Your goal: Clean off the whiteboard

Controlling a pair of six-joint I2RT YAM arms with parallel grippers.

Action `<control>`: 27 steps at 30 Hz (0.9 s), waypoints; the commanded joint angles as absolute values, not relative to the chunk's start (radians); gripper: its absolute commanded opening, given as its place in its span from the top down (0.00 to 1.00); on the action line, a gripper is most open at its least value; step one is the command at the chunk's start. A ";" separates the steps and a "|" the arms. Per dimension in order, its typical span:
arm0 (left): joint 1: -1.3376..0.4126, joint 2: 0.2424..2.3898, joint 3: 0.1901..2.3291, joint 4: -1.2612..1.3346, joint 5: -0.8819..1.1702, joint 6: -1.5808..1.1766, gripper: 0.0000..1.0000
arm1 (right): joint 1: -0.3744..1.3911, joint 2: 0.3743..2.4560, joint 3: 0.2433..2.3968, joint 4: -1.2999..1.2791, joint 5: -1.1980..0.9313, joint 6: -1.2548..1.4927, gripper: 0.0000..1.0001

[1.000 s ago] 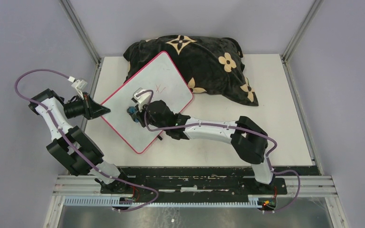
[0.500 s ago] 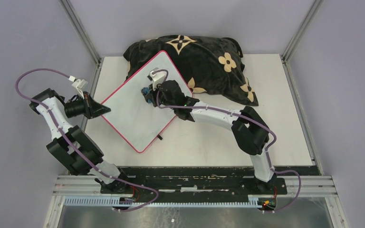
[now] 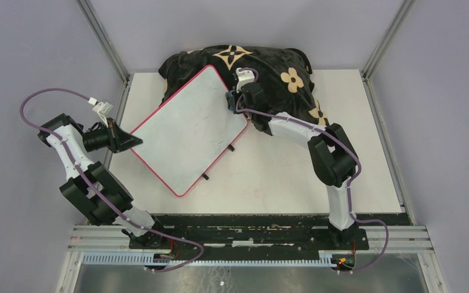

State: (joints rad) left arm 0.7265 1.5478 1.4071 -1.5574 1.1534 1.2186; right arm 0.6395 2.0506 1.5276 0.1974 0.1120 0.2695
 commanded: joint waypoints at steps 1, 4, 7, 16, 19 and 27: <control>0.726 1.537 1.431 -1.463 1.058 1.301 0.97 | 0.725 2.053 1.522 0.209 0.077 0.272 0.99; 0.726 1.531 1.430 -1.463 1.055 1.302 0.97 | 0.788 2.048 1.509 0.229 0.077 0.261 0.99; 0.725 1.529 1.431 -1.463 1.057 1.300 0.97 | 0.869 2.050 1.502 0.243 0.084 0.243 0.99; 0.722 1.523 1.423 -1.462 1.059 1.302 0.97 | 1.074 2.073 1.534 0.252 0.093 0.202 0.99; 0.723 1.520 1.421 -1.463 1.057 1.304 0.97 | 1.109 2.070 1.538 0.252 0.108 0.182 0.99; 0.722 1.518 1.419 -1.463 1.054 1.307 0.97 | 1.045 2.069 1.553 0.197 0.191 0.154 0.99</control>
State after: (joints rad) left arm 0.7403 1.5478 1.4071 -1.5635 1.1297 1.2186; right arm 1.0679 2.0396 1.5204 0.2489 0.2893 0.1329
